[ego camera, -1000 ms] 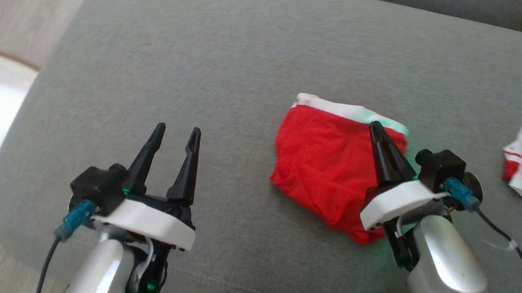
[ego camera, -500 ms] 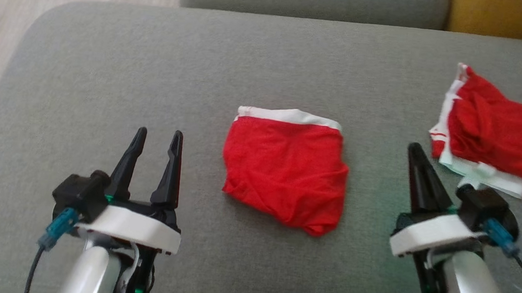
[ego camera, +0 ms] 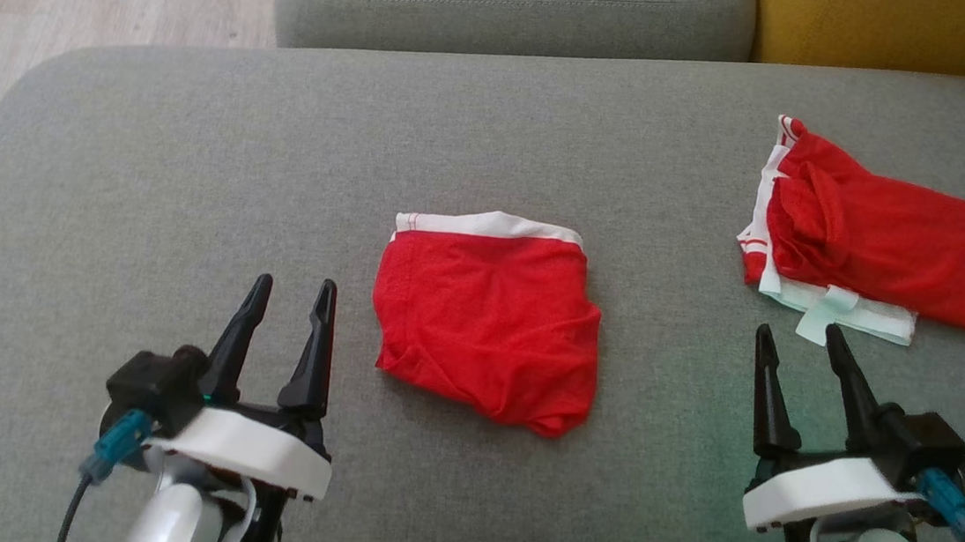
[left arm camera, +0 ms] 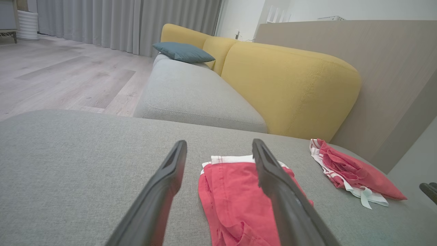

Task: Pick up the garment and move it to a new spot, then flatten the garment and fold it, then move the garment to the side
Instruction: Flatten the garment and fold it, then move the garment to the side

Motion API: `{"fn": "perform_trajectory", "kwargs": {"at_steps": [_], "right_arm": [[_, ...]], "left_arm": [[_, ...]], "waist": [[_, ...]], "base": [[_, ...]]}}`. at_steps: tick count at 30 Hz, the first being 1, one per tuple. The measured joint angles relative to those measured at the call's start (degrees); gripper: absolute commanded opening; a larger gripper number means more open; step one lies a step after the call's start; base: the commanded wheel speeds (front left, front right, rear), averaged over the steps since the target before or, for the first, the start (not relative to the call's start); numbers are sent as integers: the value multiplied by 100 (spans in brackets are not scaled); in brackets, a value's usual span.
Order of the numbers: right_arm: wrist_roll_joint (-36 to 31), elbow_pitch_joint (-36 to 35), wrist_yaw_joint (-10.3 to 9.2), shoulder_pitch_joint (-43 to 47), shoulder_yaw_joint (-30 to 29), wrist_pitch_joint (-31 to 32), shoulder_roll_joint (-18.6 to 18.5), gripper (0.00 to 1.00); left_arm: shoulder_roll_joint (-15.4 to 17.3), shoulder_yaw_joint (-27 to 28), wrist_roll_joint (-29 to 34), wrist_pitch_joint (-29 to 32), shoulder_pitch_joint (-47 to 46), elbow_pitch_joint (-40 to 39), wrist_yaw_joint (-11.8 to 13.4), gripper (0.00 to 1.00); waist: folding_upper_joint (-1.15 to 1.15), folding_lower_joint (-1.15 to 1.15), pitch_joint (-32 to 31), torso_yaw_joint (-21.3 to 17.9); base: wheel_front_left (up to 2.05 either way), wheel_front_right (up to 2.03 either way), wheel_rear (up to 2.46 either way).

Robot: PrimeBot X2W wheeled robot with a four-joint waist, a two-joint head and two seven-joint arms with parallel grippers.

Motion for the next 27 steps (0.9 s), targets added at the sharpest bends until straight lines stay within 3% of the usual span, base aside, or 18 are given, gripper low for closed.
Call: {"fn": "perform_trajectory", "kwargs": {"at_steps": [12,19,22,27], "right_arm": [[153,-60,0,34,105,100,12,100],[667,149,0,-12,655,668,12,100],[1338,406,0,-192,800,907,11,100],[1758,914,0,-715,936,1133,10,100]], "left_arm": [[0,-46,-1,0,-2,2,-8,100],[-1,-222,-5,0,-27,38,-20,100],[2,-253,-9,0,-53,78,-18,100],[-1,-415,-67,0,-225,104,-16,100]], "waist": [[0,0,73,144],[0,0,261,398],[0,0,368,558],[0,0,595,868]], "base": [[0,0,0],[0,0,0],[0,0,0],[0,0,0]]}}
